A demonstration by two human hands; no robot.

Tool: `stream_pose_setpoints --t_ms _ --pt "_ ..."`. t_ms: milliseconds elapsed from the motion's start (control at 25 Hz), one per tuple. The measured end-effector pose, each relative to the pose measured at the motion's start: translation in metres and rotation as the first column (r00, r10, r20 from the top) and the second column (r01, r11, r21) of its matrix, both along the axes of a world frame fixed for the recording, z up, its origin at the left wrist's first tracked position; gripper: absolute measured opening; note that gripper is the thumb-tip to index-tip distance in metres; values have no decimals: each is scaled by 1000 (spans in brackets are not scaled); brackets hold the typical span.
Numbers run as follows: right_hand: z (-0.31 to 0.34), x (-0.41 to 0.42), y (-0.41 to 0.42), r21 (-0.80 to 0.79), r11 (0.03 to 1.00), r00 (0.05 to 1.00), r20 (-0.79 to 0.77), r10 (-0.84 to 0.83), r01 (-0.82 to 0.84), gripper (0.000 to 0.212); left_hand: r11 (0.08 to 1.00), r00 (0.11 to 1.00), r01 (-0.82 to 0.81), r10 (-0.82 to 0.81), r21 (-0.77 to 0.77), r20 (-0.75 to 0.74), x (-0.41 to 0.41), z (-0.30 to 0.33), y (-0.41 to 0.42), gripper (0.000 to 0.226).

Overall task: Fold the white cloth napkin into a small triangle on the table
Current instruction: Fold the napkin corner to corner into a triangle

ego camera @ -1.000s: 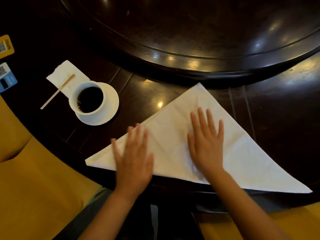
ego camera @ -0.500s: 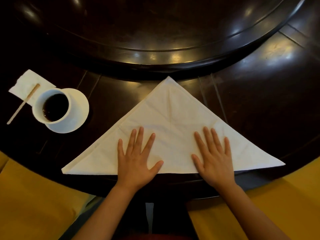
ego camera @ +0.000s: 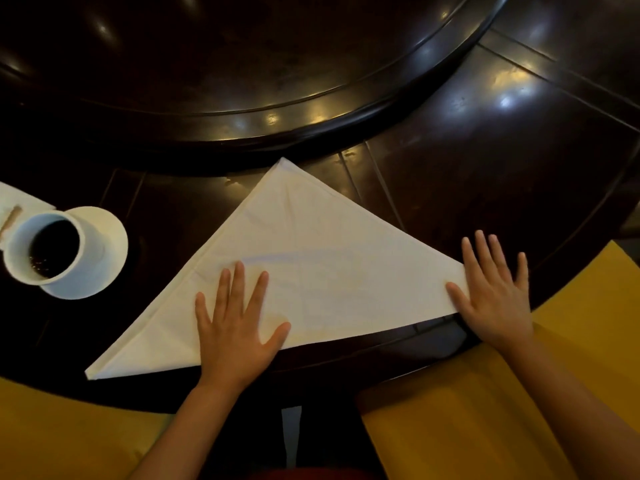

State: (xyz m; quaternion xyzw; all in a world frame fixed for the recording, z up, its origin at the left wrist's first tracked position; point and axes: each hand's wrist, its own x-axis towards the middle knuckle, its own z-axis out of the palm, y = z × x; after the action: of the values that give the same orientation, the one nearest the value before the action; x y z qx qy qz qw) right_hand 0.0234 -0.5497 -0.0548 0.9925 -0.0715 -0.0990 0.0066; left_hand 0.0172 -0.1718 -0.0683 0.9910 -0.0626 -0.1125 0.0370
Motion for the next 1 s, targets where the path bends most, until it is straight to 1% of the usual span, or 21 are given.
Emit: stream_pose_setpoints --t_ms 80,120,200,240,280,400,560,680,880,920,1000 --pt "9 3 26 31 999 997 78 -26 24 67 999 999 -14 15 -32 34 -2 6 -6 80" --pt "13 8 50 63 998 994 108 14 -21 63 998 998 18 -14 -67 56 -3 9 -15 78" --pt "12 17 107 144 968 973 130 189 -207 58 981 985 164 -156 -108 76 -5 11 -42 72" --pt "8 20 135 186 941 957 125 263 -283 55 972 974 218 -211 -91 77 -6 9 -55 70" --pt "4 21 156 217 919 944 111 312 -330 54 970 970 234 -229 -60 75 -5 6 -63 68" --pt "-10 24 177 228 907 935 49 352 -354 54 986 985 166 -165 0 46 4 -3 -50 65" --pt "-12 24 172 213 912 935 24 355 -351 59 999 998 41 -39 -30 48 0 -1 23 66" --pt "-10 24 175 215 907 930 13 367 -361 60 999 998 -38 38 -4 49 -12 -1 86 64" --pt "-8 24 174 234 898 926 21 378 -372 62 995 996 -93 93 22 3 -30 3 140 62" --pt "-7 23 173 236 898 926 17 377 -370 62 988 989 -150 150 27 16 -32 4 141 64" --pt "-3 23 174 239 898 925 10 379 -370 64 937 932 -349 348 -8 98 -32 10 124 68"
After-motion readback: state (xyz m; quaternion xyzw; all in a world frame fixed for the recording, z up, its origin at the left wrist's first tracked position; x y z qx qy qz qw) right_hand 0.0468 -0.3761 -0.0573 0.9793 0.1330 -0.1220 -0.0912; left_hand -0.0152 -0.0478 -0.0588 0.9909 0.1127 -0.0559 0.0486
